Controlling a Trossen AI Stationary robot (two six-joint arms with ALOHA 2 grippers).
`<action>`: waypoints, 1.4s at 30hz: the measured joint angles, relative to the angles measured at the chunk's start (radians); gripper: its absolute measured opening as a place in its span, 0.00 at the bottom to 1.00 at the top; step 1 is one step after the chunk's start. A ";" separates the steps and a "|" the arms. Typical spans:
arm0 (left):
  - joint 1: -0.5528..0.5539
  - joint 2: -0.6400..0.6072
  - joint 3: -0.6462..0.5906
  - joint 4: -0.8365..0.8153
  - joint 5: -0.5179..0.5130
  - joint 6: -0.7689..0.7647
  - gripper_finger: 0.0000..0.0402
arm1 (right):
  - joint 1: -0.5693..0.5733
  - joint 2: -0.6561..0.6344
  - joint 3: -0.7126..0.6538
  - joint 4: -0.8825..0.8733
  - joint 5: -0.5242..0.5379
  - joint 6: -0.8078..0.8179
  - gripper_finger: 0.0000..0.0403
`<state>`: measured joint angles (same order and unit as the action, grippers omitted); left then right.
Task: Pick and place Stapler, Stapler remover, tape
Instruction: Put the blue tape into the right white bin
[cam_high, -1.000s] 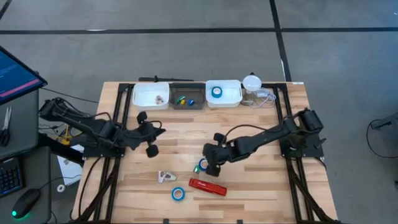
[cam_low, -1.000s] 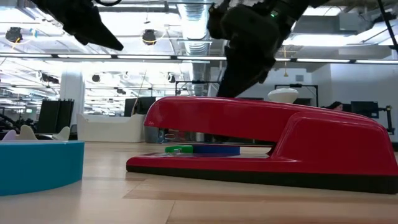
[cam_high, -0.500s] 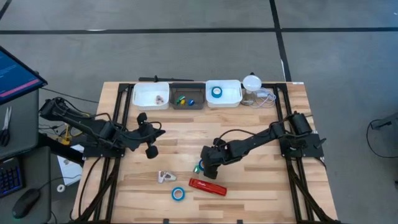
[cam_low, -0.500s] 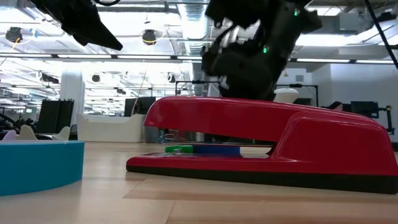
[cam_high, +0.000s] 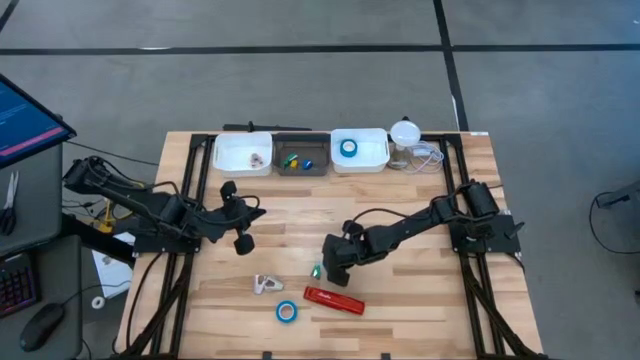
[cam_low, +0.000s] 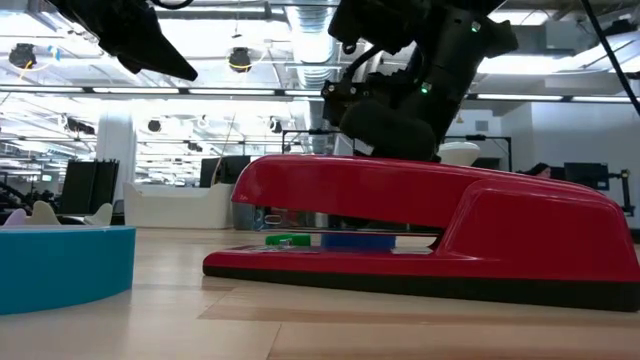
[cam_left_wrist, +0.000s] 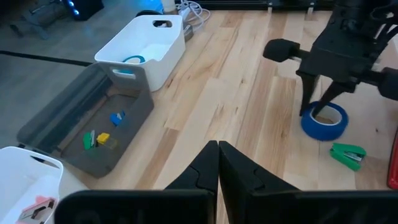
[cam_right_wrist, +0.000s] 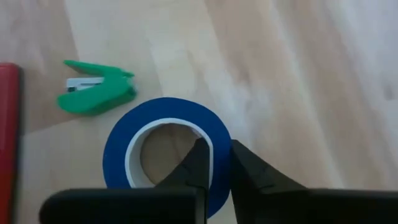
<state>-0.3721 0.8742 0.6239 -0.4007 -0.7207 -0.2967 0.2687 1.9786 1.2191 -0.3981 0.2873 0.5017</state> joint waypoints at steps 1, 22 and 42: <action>0.000 0.000 0.000 0.000 0.000 0.000 0.01 | 0.000 -0.003 -0.001 -0.006 0.014 -0.007 0.06; 0.000 0.000 0.000 0.000 0.000 0.000 0.01 | -0.298 -0.382 -0.001 -0.036 0.164 -0.229 0.06; 0.001 0.000 0.001 0.000 -0.013 0.000 0.01 | -0.609 -0.363 0.003 -0.009 0.207 -0.299 0.06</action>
<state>-0.3710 0.8742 0.6250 -0.4009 -0.7334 -0.2966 -0.3399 1.6153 1.2218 -0.4075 0.4943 0.2022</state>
